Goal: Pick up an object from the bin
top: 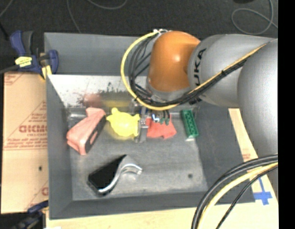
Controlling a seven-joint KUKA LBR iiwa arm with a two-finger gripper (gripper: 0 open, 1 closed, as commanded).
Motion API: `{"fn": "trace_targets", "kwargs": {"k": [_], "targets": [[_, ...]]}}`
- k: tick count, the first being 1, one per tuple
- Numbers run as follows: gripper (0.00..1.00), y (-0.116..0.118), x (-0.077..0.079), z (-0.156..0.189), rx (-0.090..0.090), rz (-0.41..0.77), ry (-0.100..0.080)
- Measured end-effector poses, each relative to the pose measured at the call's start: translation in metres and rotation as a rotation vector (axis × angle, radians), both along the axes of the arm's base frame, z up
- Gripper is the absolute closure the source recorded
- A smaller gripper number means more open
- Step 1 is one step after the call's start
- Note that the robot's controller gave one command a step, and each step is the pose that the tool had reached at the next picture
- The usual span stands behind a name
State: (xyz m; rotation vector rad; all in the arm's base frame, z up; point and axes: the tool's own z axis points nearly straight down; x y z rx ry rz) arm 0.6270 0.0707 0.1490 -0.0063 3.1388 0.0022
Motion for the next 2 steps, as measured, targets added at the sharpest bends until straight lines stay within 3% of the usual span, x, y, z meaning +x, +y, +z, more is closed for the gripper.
{"fn": "trace_targets", "kwargs": {"k": [1,2], "targets": [[0.0,-0.007,0.003,-0.016,0.0,0.075,-0.008],[0.0,-0.04,0.009,-0.063,-0.002,0.27,-0.006]]}}
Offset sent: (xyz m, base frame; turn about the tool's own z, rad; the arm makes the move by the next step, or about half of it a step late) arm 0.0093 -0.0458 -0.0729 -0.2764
